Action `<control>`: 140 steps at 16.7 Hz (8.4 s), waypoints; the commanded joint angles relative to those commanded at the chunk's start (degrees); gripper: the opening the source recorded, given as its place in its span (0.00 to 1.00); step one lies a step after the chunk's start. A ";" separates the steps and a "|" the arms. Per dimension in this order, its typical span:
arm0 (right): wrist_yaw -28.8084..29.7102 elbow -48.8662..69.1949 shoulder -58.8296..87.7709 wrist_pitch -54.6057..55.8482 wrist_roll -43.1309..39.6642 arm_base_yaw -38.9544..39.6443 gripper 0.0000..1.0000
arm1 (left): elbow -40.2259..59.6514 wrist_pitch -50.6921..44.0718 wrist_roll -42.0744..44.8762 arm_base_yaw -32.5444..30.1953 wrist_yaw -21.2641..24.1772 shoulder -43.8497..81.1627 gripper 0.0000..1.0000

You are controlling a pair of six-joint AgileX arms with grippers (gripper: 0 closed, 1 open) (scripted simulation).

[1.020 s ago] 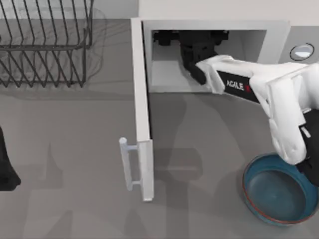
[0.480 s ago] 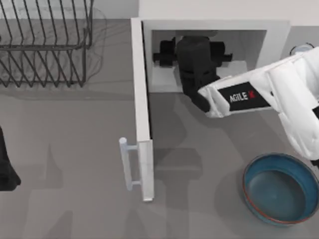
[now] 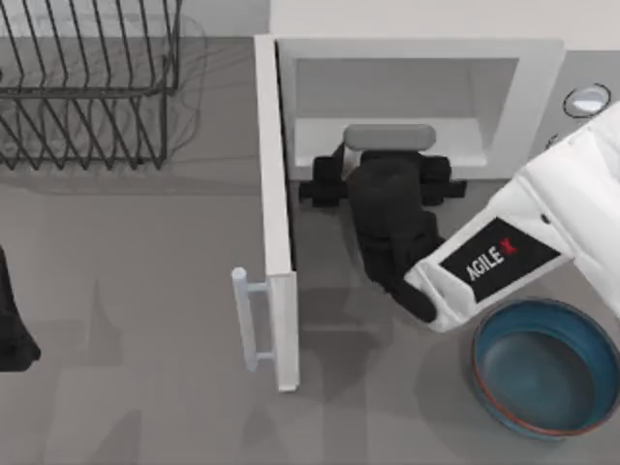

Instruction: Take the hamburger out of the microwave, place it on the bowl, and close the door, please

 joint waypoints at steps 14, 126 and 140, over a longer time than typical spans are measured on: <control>0.39 -1.96 -11.19 -8.39 0.38 0.29 0.00 | 0.00 0.00 0.00 0.00 0.00 0.00 1.00; -40.25 -43.90 -108.92 -75.72 -52.45 -36.29 1.00 | 0.00 0.00 0.00 0.00 0.00 0.00 1.00; -36.19 -67.90 -138.69 -53.07 -11.74 -37.17 1.00 | 0.00 0.00 0.00 0.00 0.00 0.00 1.00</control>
